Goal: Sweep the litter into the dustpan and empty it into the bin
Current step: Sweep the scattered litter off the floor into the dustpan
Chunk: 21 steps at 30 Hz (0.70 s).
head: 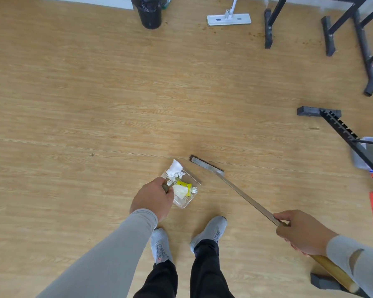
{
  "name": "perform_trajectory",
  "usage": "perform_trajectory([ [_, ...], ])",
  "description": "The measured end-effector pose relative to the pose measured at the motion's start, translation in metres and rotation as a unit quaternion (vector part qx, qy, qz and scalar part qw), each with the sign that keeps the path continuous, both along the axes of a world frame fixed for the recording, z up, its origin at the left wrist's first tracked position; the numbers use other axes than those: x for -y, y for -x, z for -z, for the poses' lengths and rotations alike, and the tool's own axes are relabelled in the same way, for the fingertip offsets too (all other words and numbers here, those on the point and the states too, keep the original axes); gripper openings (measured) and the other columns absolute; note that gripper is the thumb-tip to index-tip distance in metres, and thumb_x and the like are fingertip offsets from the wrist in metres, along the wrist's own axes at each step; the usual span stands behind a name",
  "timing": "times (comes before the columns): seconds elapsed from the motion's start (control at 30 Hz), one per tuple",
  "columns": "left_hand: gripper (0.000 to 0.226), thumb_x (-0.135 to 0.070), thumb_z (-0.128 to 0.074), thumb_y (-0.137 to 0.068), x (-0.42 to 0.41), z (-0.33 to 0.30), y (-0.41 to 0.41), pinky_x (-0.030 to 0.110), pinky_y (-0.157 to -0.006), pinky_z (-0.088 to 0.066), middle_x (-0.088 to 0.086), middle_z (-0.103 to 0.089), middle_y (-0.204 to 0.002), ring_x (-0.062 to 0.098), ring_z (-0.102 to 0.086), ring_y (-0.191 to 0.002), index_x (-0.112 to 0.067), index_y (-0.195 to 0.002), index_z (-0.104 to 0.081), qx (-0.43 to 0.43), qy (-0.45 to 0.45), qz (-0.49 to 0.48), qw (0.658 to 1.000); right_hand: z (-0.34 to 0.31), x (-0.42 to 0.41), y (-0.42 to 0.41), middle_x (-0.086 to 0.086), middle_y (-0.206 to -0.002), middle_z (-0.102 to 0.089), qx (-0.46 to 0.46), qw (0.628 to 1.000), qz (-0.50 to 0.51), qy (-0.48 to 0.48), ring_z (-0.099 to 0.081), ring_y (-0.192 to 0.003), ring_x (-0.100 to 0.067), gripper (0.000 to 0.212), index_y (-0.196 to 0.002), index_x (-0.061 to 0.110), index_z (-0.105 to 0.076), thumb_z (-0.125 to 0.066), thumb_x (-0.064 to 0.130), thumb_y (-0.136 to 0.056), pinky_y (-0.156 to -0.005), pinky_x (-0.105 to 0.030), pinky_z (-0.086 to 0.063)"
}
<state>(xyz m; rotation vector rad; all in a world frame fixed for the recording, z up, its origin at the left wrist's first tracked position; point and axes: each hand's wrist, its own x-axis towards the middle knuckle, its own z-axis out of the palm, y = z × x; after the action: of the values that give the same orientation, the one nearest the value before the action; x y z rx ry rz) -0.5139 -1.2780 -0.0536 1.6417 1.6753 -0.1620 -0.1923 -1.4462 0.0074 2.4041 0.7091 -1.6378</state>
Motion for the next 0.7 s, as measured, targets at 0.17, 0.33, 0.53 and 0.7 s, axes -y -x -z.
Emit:
perform_trajectory([
  [0.17, 0.01, -0.036, -0.055, -0.095, 0.0, 0.002, 0.001, 0.033, -0.064, -0.05, -0.006, -0.064, -0.077, 0.02, -0.061, -0.072, -0.028, -0.089, -0.054, 0.0, -0.004, 0.001, 1.0, 0.004, -0.01, 0.013, -0.003, -0.062, -0.061, 0.025, 0.999, -0.015, -0.021, -0.051, -0.046, -0.019, 0.055, -0.149, 0.023, -0.046, -0.057, 0.021, -0.096, -0.043, -0.025, -0.046],
  [0.33, 0.012, -0.036, -0.055, -0.095, -0.001, 0.001, 0.0, 0.035, -0.069, -0.056, -0.004, -0.066, -0.078, 0.022, -0.065, -0.073, -0.025, -0.093, -0.059, 0.001, 0.004, -0.002, 1.0, 0.004, -0.014, 0.01, -0.005, -0.069, -0.065, 0.046, 0.998, -0.011, -0.029, -0.051, -0.045, -0.019, 0.055, -0.148, 0.021, -0.048, -0.058, 0.018, -0.094, -0.042, -0.024, -0.046],
  [0.53, 0.012, -0.036, -0.055, -0.095, 0.004, -0.002, 0.005, 0.035, -0.068, -0.056, -0.004, -0.066, -0.078, 0.023, -0.065, -0.073, -0.025, -0.096, -0.06, 0.005, 0.01, -0.002, 1.0, 0.006, -0.023, 0.013, -0.004, -0.093, -0.071, 0.073, 0.991, -0.111, 0.001, -0.059, -0.055, -0.02, 0.047, -0.143, 0.026, -0.052, -0.056, 0.024, -0.096, -0.046, -0.026, -0.051],
  [0.7, 0.011, -0.036, -0.057, -0.095, 0.007, 0.0, 0.011, 0.031, -0.063, -0.051, -0.005, -0.065, -0.079, 0.02, -0.063, -0.071, -0.026, -0.096, -0.06, 0.014, 0.027, -0.013, 0.999, 0.026, -0.025, 0.032, 0.003, -0.086, -0.065, 0.147, 0.965, -0.216, 0.019, -0.068, -0.071, -0.017, 0.034, -0.123, 0.027, -0.06, -0.048, 0.02, -0.092, -0.058, -0.028, -0.056],
])
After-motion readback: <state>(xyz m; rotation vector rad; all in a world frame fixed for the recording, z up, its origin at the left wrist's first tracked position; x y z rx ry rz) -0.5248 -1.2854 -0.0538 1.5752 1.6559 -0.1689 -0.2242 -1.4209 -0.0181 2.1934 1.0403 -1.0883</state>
